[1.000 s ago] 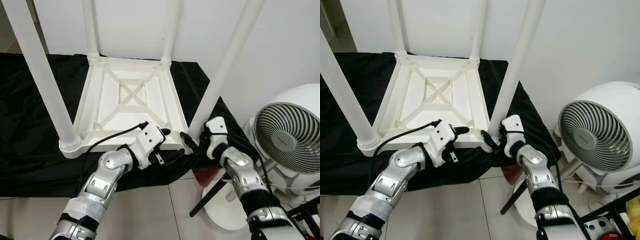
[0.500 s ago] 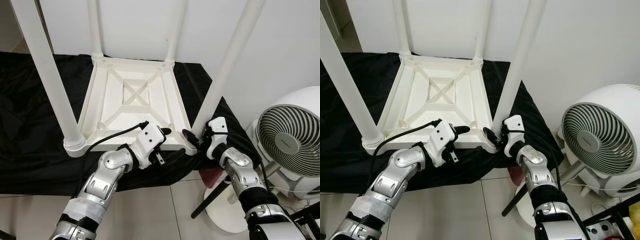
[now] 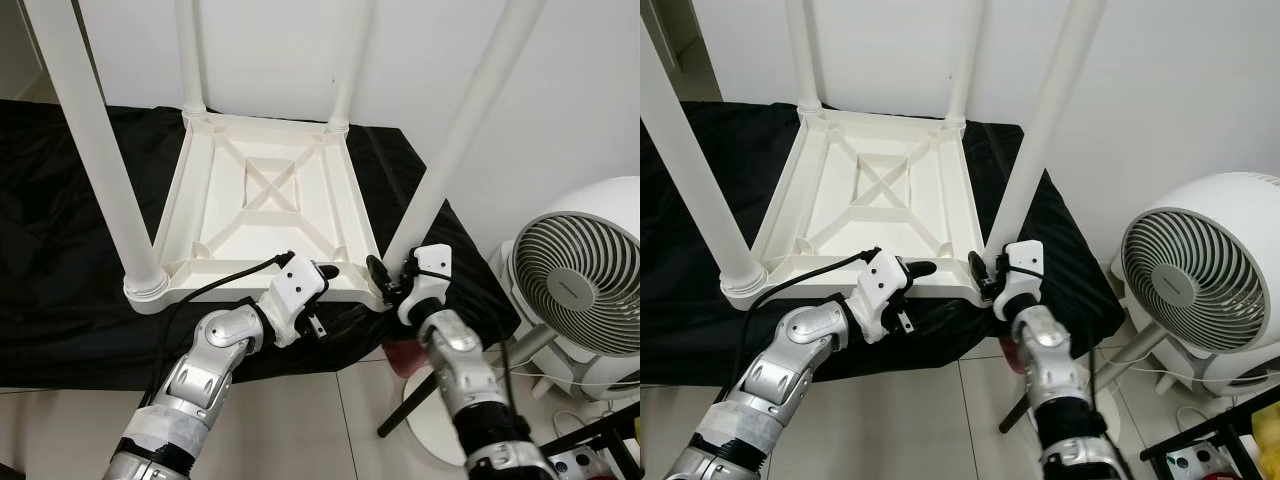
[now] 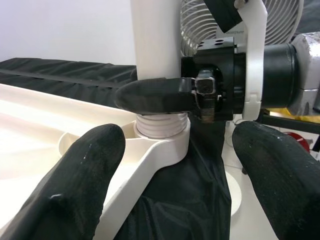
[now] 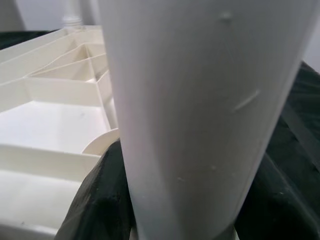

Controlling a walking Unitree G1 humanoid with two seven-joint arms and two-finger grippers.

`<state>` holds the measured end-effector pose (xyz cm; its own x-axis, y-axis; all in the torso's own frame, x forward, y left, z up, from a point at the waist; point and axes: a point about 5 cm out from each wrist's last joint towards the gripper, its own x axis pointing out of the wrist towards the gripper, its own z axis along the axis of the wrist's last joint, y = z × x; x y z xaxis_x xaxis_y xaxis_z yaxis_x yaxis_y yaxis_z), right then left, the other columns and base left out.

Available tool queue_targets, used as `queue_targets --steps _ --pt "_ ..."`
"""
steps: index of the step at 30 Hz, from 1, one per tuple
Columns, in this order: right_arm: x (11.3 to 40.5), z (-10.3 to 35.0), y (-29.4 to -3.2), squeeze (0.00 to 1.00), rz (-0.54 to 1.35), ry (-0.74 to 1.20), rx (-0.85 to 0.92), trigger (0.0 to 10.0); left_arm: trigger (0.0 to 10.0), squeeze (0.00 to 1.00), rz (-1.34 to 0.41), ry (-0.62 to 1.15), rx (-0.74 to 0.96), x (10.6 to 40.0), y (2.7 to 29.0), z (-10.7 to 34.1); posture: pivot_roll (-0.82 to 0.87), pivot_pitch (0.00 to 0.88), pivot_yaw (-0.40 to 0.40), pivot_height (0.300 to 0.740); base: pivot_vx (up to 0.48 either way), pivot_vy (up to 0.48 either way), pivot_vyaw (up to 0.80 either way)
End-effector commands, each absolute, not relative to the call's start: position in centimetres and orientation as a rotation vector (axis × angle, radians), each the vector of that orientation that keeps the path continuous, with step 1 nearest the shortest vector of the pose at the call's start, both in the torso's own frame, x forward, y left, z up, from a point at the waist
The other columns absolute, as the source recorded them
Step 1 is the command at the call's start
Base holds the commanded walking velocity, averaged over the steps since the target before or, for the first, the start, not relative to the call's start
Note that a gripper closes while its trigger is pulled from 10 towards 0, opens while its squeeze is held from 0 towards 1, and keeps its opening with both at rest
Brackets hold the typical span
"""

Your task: Building children table

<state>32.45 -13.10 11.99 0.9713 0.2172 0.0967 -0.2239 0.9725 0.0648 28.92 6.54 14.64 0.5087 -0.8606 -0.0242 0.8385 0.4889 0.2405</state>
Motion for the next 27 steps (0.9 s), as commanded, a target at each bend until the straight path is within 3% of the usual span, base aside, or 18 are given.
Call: queue_targets --steps 1,5,12,14,15,21,22,23,24,27 --pt "32.2 12.3 -14.1 0.00 0.109 -0.098 0.086 10.0 10.0 0.00 -0.996 -0.103 0.232 28.9 6.4 14.5 -0.08 0.000 -0.132 0.740 0.000 0.000 0.00" --pt "31.7 12.2 -14.3 0.00 -0.034 -0.079 0.112 10.0 10.0 0.00 -0.995 -0.105 0.230 28.9 6.5 14.6 -0.07 0.000 -0.134 0.740 0.000 0.000 0.00" --pt "31.2 12.5 -13.0 0.00 0.013 -0.079 0.133 10.0 10.0 0.00 -0.985 -0.109 0.233 29.1 6.7 14.8 -0.06 0.000 -0.131 0.740 0.000 0.000 0.00" --pt "31.2 12.5 -13.0 0.04 0.030 -0.079 0.121 10.0 10.0 0.00 -0.986 -0.110 0.238 29.1 6.7 14.8 -0.06 0.000 -0.135 0.740 0.000 0.000 0.00" --pt "31.2 12.5 -13.0 1.00 0.042 -0.084 0.123 10.0 10.0 0.00 -0.986 -0.111 0.242 29.2 6.7 14.8 -0.06 0.000 -0.135 0.740 0.000 0.000 0.00" --pt "31.4 12.9 -13.5 1.00 0.163 -0.101 0.091 10.0 10.0 0.00 -0.983 -0.113 0.249 29.1 6.9 14.9 -0.05 0.000 -0.139 0.740 0.000 0.000 0.00" --pt "31.6 12.9 -13.7 0.74 0.203 -0.089 0.066 10.0 10.0 0.00 -0.982 -0.113 0.251 29.1 6.9 14.9 -0.05 0.000 -0.141 0.740 0.000 0.000 0.00" --pt "31.6 12.9 -13.7 0.74 0.203 -0.089 0.066 10.0 10.0 0.00 -0.982 -0.113 0.251 29.1 6.9 14.9 -0.05 0.000 -0.141 0.740 0.000 0.000 0.00" --pt "31.9 12.9 -14.3 0.00 0.282 -0.072 0.013 10.0 10.0 0.00 -0.982 -0.116 0.250 29.1 6.8 15.0 -0.05 0.000 -0.142 0.740 0.000 0.000 0.00" --pt "32.4 12.9 -14.9 0.00 0.368 -0.061 -0.046 10.0 10.0 0.00 -0.984 -0.119 0.250 29.1 6.7 15.0 -0.05 0.000 -0.142 0.740 0.000 0.000 0.00"
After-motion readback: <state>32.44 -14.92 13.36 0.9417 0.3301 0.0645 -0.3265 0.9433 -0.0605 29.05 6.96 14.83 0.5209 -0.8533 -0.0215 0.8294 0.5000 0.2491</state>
